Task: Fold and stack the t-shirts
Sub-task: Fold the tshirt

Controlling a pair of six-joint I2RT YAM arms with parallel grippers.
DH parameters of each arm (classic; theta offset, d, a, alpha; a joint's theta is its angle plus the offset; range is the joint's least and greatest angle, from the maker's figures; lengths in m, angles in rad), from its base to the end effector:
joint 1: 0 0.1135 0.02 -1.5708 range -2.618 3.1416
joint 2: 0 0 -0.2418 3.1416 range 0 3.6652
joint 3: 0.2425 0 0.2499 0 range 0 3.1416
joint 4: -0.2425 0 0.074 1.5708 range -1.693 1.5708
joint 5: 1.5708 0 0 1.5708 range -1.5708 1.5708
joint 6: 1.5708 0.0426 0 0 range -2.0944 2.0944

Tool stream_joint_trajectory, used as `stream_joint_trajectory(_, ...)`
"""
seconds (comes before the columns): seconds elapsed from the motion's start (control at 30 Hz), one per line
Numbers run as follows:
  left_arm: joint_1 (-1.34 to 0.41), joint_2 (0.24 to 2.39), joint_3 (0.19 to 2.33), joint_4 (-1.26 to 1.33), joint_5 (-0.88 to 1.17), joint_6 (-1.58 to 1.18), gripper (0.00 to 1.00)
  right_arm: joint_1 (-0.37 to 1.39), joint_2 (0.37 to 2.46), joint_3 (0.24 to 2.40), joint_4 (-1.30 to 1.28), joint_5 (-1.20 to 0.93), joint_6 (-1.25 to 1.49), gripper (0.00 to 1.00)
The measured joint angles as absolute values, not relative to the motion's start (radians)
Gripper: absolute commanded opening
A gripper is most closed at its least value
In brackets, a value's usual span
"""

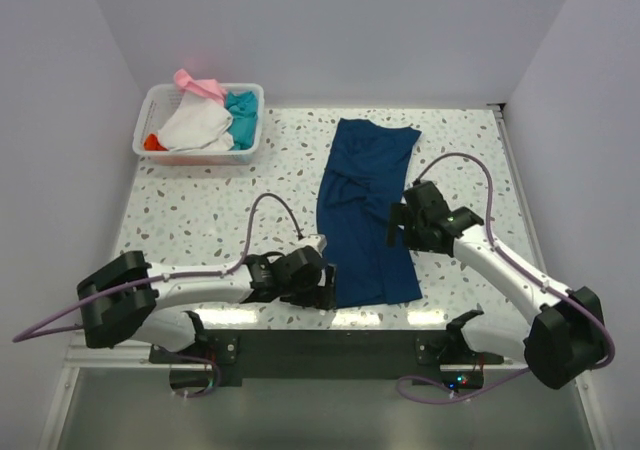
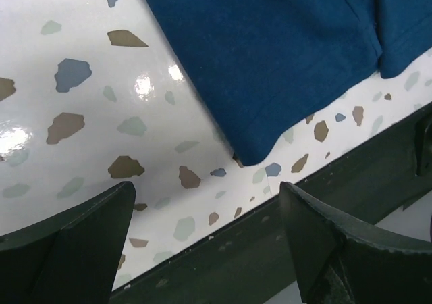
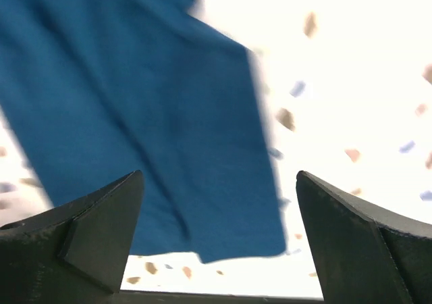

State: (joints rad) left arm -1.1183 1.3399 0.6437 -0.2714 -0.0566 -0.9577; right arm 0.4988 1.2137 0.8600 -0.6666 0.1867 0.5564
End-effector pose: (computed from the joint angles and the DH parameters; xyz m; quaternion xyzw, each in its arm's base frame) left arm 0.1138 -0.2286 0.1434 0.0682 0.9521 -0.2420 0.1741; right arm 0.2184 0.1100 0.2136 0.0529 0.9570 0.0587 0.2790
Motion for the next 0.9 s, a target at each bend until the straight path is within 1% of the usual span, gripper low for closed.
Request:
stream_joint_trajectory(0.03, -1.123, 1.362, 0.644, -0.260, -0.060, -0.964, 0.86, 0.485, 1.190, 0.830, -0.683, 0.199, 0.562, 0.99)
stream_joint_trajectory(0.07, -1.127, 1.388, 0.647, -0.250, -0.065, -0.972, 0.84, 0.472, 1.165, 0.805, -0.697, 0.214, 0.567, 0.99)
stream_joint_trajectory(0.13, -1.129, 1.427, 0.678, -0.232, -0.075, -0.987, 0.73, 0.456, 1.130, 0.779, -0.712, 0.229, 0.573, 0.99)
stream_joint_trajectory(0.17, -1.131, 1.451, 0.692, -0.221, -0.080, -0.991, 0.70, 0.450, 1.117, 0.772, -0.719, 0.237, 0.575, 0.99)
stream_joint_trajectory(0.2, -1.133, 1.471, 0.700, -0.213, -0.083, -0.993, 0.67, 0.443, 1.108, 0.768, -0.719, 0.245, 0.576, 0.99)
stream_joint_trajectory(0.23, -1.136, 1.487, 0.710, -0.200, -0.085, -0.995, 0.62, 0.437, 1.105, 0.765, -0.719, 0.249, 0.576, 0.99)
stream_joint_trajectory(0.3, -1.148, 1.512, 0.720, -0.177, -0.091, -0.999, 0.56, 0.430, 1.106, 0.760, -0.719, 0.256, 0.576, 0.99)
stream_joint_trajectory(0.33, -1.153, 1.519, 0.723, -0.168, -0.091, -1.002, 0.50, 0.428, 1.106, 0.758, -0.720, 0.263, 0.577, 0.99)
stream_joint_trajectory(0.4, -1.162, 1.533, 0.729, -0.161, -0.091, -1.006, 0.44, 0.423, 1.106, 0.751, -0.723, 0.276, 0.577, 0.99)
stream_joint_trajectory(0.57, -1.201, 1.549, 0.755, -0.206, -0.114, -1.016, 0.43, 0.400, 1.101, 0.725, -0.729, 0.279, 0.577, 0.99)
stream_joint_trajectory(0.6, -1.208, 1.550, 0.760, -0.218, -0.120, -1.019, 0.40, 0.397, 1.099, 0.721, -0.729, 0.279, 0.576, 0.99)
stream_joint_trajectory(0.67, -1.226, 1.557, 0.768, -0.241, -0.135, -1.035, 0.36, 0.390, 1.096, 0.710, -0.728, 0.274, 0.576, 0.99)
stream_joint_trajectory(0.73, -1.233, 1.564, 0.778, -0.260, -0.150, -1.045, 0.29, 0.385, 1.096, 0.698, -0.723, 0.268, 0.576, 0.99)
stream_joint_trajectory(0.8, -1.236, 1.577, 0.795, -0.282, -0.166, -1.059, 0.26, 0.385, 1.096, 0.686, -0.721, 0.256, 0.576, 0.99)
stream_joint_trajectory(0.9, -1.237, 1.597, 0.821, -0.303, -0.189, -1.074, 0.25, 0.385, 1.096, 0.663, -0.719, 0.220, 0.576, 0.99)
